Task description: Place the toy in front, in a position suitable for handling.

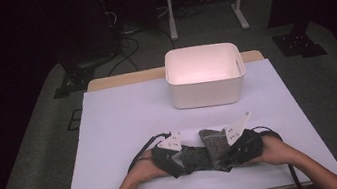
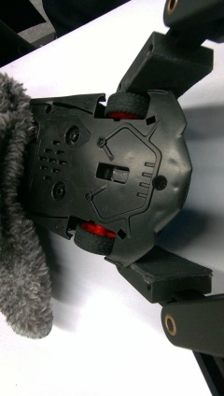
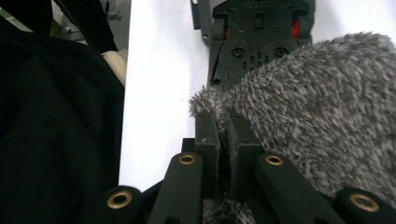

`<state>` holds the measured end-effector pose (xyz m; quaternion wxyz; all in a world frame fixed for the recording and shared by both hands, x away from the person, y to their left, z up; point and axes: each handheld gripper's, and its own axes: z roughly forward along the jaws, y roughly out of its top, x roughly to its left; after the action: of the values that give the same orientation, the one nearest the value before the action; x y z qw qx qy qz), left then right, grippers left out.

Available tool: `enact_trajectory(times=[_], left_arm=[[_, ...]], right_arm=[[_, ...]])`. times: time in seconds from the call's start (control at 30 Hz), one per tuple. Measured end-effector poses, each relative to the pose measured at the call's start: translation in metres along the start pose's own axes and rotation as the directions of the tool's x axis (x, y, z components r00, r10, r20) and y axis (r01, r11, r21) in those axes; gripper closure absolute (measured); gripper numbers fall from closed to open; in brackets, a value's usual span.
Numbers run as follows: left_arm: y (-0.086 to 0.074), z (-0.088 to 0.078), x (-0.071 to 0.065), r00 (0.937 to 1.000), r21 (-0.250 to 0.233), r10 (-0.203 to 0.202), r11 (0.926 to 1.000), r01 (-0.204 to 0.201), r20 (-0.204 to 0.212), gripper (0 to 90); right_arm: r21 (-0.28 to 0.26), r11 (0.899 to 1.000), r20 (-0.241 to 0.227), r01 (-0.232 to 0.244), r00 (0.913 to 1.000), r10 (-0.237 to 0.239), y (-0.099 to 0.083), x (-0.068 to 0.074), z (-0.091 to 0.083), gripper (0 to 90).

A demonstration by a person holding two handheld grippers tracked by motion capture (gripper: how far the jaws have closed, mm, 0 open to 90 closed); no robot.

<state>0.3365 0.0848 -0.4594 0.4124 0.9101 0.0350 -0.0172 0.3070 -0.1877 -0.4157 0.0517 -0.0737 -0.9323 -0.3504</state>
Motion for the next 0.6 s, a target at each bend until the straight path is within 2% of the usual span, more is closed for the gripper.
enact_trajectory(times=[0.23,0.4,0.5,0.6], left_arm=[[-0.001,-0.004,-0.010,0.9998,0.018,0.000,0.9998,0.000,-0.021,24.7],[-0.003,-0.004,-0.012,0.9995,0.001,-0.014,0.9999,0.014,-0.029,24.8],[-0.004,-0.003,-0.013,0.9992,-0.007,-0.025,0.9997,0.025,-0.032,24.8],[-0.003,-0.003,-0.014,0.9987,-0.009,-0.033,0.9994,0.033,-0.040,24.8]], right_arm=[[0.003,1.000,0.010,-0.001,1.0000,0.000,0.000,-0.005,-0.002,84.0],[0.007,1.000,0.027,-0.003,0.9996,0.003,0.002,-0.003,-0.002,83.6],[-0.005,1.000,0.030,-0.002,0.9995,0.002,0.008,-0.001,0.002,83.4],[-0.017,0.999,0.011,0.029,0.9995,-0.028,0.023,0.001,0.015,83.2]])
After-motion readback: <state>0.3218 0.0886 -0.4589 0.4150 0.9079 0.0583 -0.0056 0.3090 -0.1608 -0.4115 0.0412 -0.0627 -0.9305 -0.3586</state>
